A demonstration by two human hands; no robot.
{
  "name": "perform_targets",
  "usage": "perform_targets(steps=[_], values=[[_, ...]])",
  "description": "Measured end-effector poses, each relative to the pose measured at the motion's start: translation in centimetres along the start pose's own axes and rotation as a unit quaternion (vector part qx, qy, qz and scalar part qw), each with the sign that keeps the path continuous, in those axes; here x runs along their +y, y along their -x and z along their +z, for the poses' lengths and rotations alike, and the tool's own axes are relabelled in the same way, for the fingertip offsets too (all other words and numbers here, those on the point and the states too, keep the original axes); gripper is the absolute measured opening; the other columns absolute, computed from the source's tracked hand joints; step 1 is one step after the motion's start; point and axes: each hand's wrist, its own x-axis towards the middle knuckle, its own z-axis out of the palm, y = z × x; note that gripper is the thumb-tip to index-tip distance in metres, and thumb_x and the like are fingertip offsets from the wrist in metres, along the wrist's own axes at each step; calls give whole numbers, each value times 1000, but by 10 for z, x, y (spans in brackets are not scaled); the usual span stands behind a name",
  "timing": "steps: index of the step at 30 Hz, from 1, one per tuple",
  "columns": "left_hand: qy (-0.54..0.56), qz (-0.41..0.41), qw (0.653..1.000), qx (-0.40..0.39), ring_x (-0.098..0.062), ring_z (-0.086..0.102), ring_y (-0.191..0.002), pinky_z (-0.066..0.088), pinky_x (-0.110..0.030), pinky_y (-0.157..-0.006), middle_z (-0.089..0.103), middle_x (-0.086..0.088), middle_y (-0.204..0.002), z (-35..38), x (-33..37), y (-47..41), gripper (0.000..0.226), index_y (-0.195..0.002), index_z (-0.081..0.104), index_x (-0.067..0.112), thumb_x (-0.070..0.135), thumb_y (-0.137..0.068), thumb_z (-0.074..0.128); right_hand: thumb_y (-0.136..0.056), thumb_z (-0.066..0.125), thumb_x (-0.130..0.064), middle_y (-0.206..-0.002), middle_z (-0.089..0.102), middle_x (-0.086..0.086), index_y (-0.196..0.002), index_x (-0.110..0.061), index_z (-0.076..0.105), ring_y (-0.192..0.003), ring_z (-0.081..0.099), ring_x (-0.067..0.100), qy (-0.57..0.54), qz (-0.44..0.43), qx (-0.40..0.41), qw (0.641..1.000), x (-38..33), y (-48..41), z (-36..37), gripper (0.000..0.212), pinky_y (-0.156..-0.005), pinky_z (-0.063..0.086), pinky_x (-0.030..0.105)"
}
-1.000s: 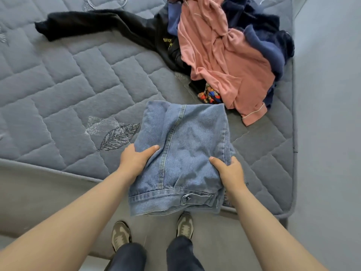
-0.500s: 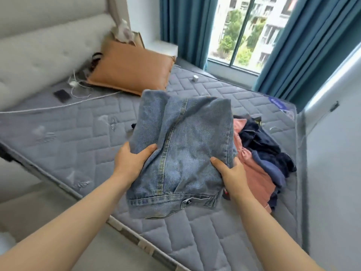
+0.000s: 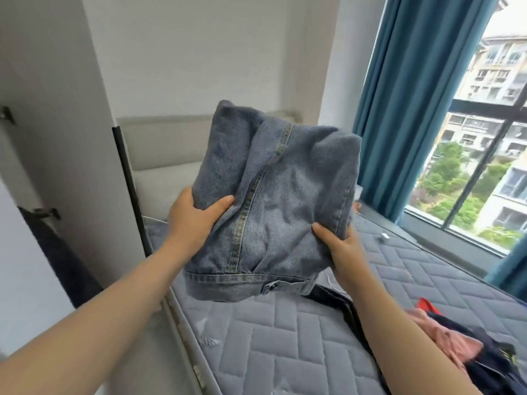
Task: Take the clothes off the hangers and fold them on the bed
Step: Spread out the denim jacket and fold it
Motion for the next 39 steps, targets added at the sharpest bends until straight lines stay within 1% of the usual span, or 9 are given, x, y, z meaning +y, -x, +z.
perform_targets(steps=[3,7,13,17,19,22,30,35,39], values=[[-12,14,999,37,-13,59,-92,43,-20,-70,62,12,-96,-42,-1,-32,44,-106,55,25,49,-74,75,-80,76,-14,-112,72,3,-123,-16,58,-105,67,24,0,-18,-26,999,-8,-23,58,47,-90,55,40],[-8,28,998,61,-11,61,-94,49,-24,-78,64,10,-102,-90,-3,-69,41,-108,57,26,45,-76,75,-82,74,-12,-112,71,4,-113,-27,59,-103,68,25,-7,-42,-61,997,-17,-48,123,38,-92,54,45],[-52,34,986,153,9,55,-77,38,-5,-59,59,21,-89,-144,-8,-110,47,-104,59,20,50,-72,76,-83,73,-8,-102,74,-3,-104,-31,62,-101,69,22,-29,-67,-115,991,-26,-85,204,33,-92,54,45],[-39,21,984,174,-19,62,-99,52,-38,-87,65,3,-106,-171,-14,-134,57,-110,57,19,53,-69,78,-83,72,-6,-105,73,3,-107,-21,63,-101,68,23,-36,-85,-155,984,-26,-114,248,30,-84,56,35],[-48,18,979,198,-17,62,-96,52,-34,-82,65,6,-103,-180,-17,-144,57,-107,57,19,55,-68,78,-83,72,-5,-101,73,1,-105,-19,63,-94,69,18,-31,-98,-173,980,-24,-129,269,28,-72,56,23],[-71,15,966,249,3,55,-84,40,-12,-65,58,20,-92,-193,-19,-159,49,-106,55,23,51,-71,76,-81,74,-7,-98,74,-2,-103,-21,64,-88,70,12,-30,-104,-198,974,-24,-153,302,28,-68,54,20],[-83,-18,939,332,-12,59,-93,44,-23,-73,62,12,-100,-234,-41,-209,52,-110,55,23,53,-72,75,-82,75,-16,-97,73,-11,-103,-29,62,-91,68,6,21,-167,-256,952,-24,-204,394,28,-79,54,27],[-126,-31,921,368,0,57,-81,41,-18,-61,61,15,-93,-259,-69,-257,50,-109,58,18,51,-75,74,-82,74,-15,-79,67,-16,-85,-27,58,-71,61,-11,57,-215,-243,944,-9,-236,461,21,-59,43,8],[-161,-59,916,363,-17,63,-80,51,-33,-65,66,0,-93,-283,-96,-306,49,-103,60,12,52,-77,69,-83,72,-16,-76,61,-17,-80,-27,53,-67,56,-13,113,-259,-213,935,3,-263,515,22,-55,38,8]])
